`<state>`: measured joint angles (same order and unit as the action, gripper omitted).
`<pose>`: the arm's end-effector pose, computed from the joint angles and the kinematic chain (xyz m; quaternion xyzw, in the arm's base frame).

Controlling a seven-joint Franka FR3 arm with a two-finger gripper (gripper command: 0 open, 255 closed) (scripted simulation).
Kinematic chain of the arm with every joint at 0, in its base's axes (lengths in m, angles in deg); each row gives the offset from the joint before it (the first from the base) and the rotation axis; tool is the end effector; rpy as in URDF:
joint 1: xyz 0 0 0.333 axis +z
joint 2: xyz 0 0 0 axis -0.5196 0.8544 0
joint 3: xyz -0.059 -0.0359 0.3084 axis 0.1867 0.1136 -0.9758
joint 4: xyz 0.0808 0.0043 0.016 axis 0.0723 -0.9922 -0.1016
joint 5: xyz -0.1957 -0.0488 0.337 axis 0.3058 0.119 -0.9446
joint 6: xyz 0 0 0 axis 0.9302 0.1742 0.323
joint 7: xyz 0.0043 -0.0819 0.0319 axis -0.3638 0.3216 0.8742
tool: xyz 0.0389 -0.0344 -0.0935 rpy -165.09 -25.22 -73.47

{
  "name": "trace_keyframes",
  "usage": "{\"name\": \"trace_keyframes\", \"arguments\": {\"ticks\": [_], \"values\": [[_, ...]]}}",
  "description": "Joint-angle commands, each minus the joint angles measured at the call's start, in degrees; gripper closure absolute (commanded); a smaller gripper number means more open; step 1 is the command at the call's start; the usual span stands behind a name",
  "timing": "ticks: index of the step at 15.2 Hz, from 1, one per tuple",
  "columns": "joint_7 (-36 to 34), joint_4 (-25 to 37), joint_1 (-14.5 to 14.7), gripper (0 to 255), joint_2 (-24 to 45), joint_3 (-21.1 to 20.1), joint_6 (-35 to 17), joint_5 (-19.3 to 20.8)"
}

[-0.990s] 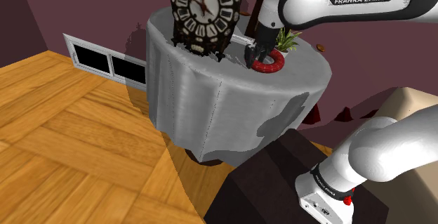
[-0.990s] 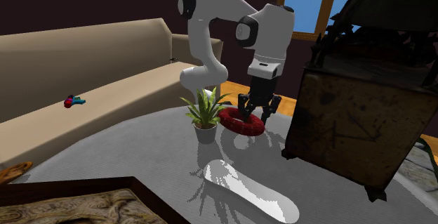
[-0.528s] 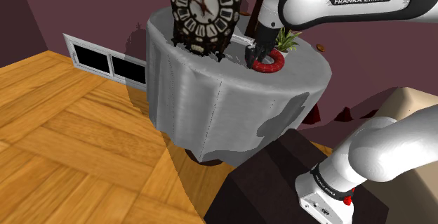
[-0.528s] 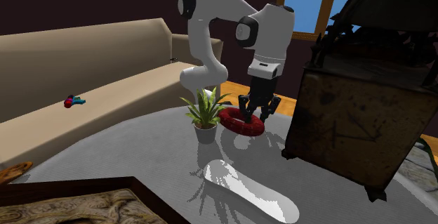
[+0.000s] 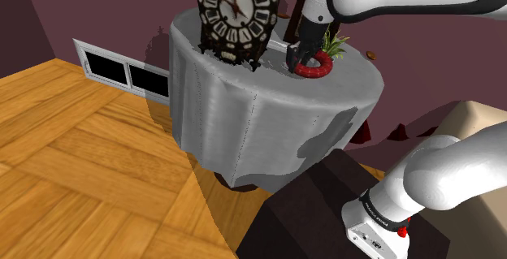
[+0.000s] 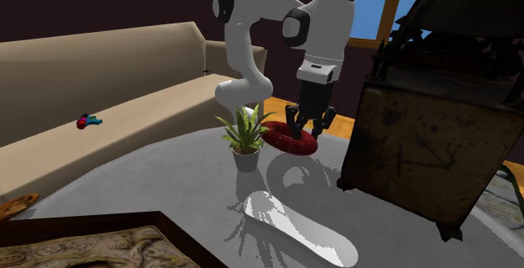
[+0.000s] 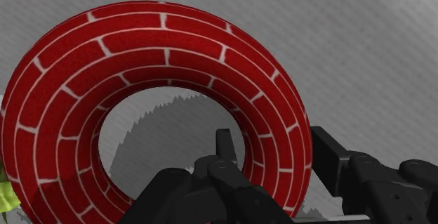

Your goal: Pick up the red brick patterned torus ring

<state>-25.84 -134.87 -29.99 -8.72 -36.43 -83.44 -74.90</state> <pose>0.4414 0.0751 0.5244 0.9959 -0.0090 0.0397 0.0806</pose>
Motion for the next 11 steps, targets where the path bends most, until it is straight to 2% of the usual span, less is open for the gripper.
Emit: {"name": "trace_keyframes", "arguments": {"ticks": [1, 9, 11], "values": [[0.20, 1.65, 0.04, 255, -0.21, -0.03, 1.85, -0.11], [1.09, 7.82, -0.03, 255, -0.18, 0.04, 7.91, -0.28], [1.11, 7.94, -0.03, 255, -0.17, 0.04, 8.03, -0.28]]}}
